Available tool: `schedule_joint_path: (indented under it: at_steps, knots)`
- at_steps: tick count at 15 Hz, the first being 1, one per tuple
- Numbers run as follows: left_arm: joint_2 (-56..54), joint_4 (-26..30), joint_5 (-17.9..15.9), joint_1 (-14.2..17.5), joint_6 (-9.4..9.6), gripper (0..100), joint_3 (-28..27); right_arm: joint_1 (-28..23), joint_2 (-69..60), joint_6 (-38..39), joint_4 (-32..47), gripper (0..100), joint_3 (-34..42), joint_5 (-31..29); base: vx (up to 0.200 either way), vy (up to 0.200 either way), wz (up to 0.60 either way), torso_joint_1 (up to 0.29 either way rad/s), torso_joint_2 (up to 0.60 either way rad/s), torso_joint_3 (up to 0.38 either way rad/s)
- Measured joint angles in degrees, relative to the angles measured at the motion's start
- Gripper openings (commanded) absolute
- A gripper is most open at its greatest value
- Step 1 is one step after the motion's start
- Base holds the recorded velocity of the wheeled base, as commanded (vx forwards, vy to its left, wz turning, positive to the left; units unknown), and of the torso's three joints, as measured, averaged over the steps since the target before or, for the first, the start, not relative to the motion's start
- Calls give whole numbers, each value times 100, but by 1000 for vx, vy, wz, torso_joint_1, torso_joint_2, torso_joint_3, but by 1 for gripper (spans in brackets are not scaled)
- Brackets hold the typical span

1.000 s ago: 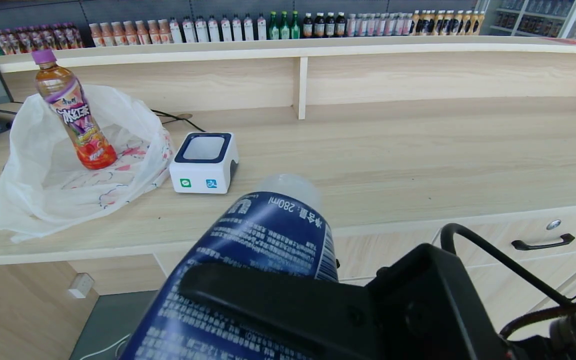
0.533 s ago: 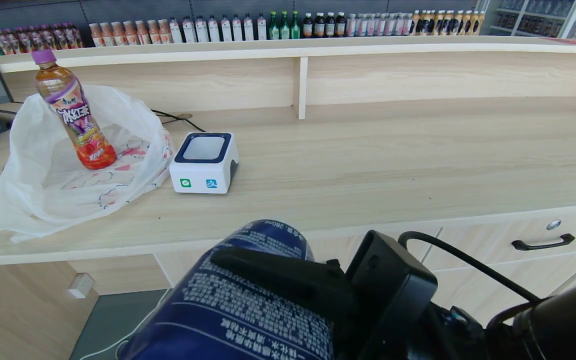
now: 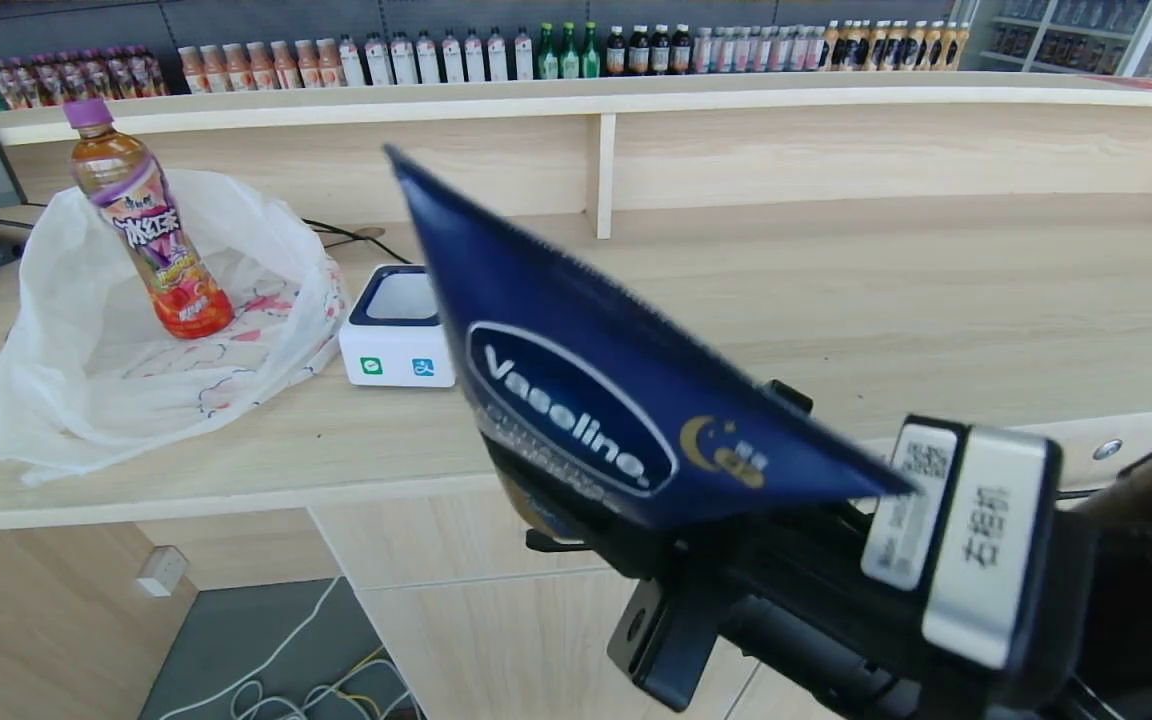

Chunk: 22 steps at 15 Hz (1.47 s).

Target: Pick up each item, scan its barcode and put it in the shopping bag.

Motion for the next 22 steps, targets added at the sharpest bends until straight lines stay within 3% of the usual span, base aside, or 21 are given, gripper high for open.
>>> schedule_joint_path:
  at_steps: [5, 8, 11, 15, 22]
  knots:
    - [0, 0, 0, 2, 0, 100, 0, -1456, -13, 1591, 0, 0, 20, -61, 0, 0, 0, 0, 0, 0]
    - [0, 0, 0, 2, 0, 100, 0, -2111, -33, 2037, -2, 0, 45, -717, 0, 0, 0, 0, 0, 0]
    - [0, 0, 0, 0, 0, 100, 0, -2241, -59, 2321, 4, 0, 138, -1729, 0, 0, 0, 0, 0, 0]
    - [0, 0, 0, 0, -2, 100, 0, -2393, -85, 2343, 1, 0, 43, -1805, 0, 0, 0, 0, 0, 0]
    - [0, 5, 0, 0, -20, 100, 0, -2462, -98, 2334, -13, 0, -173, -1794, 0, 200, 0, 2, 2, 1]
